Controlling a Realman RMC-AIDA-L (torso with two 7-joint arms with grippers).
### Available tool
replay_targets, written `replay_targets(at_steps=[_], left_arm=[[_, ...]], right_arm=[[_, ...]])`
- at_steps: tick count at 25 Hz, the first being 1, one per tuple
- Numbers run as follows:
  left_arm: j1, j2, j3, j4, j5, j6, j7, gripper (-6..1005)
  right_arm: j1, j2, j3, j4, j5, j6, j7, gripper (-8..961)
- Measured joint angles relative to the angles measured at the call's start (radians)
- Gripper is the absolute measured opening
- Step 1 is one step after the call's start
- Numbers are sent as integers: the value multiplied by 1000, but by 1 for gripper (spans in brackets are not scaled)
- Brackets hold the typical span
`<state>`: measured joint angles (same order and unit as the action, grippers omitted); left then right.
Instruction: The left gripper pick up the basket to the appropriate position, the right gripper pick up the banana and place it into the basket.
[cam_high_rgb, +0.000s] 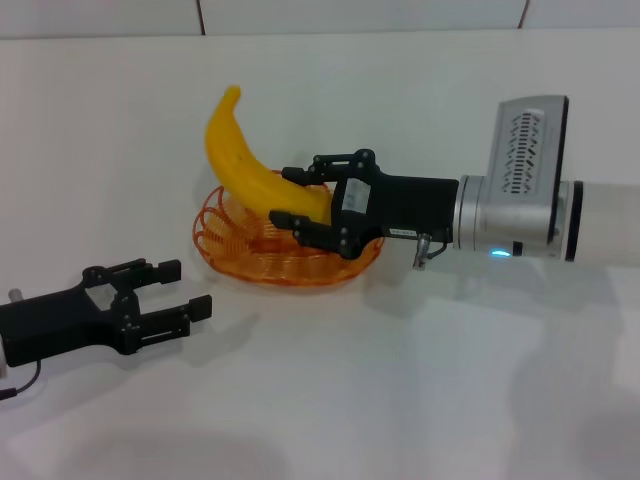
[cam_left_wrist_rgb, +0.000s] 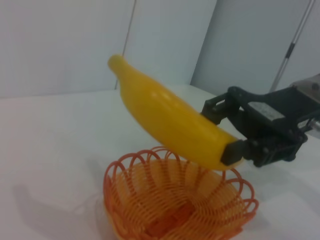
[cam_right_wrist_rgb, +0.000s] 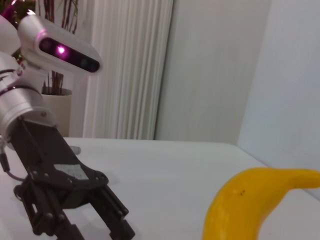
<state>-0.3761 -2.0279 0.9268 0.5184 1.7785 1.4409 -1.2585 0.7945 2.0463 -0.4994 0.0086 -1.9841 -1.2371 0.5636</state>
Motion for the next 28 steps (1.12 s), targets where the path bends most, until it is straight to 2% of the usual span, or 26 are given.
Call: replay_targets(at_steps=[8, 11, 13, 15, 18, 22, 25, 28], left_arm=[[5, 0, 0, 0, -4, -1, 1, 756], [7, 0, -1, 0, -4, -1, 1, 756], [11, 0, -13, 0, -1, 0, 2, 757], [14, 0, -29, 0, 3, 0, 4, 757], [17, 0, -36, 1, 5, 1, 11, 757], [19, 0, -37, 2, 5, 1, 33, 757], [22, 0, -39, 1, 5, 1, 63, 757], [25, -1, -39, 1, 5, 0, 95, 756]], right_arm=[[7, -4, 9, 22, 8, -1, 11, 583], [-3, -10, 8, 10, 7, -47, 20, 793], [-20, -15, 2, -18, 5, -105, 46, 812], [-53, -20, -8, -88, 3, -197, 104, 832], [-142, -21, -16, -252, 3, -335, 222, 860], [-244, -23, -15, -389, 7, -407, 302, 899], [-291, -39, -16, -412, 7, -410, 306, 898], [-333, -67, -24, -408, 2, -406, 308, 897]])
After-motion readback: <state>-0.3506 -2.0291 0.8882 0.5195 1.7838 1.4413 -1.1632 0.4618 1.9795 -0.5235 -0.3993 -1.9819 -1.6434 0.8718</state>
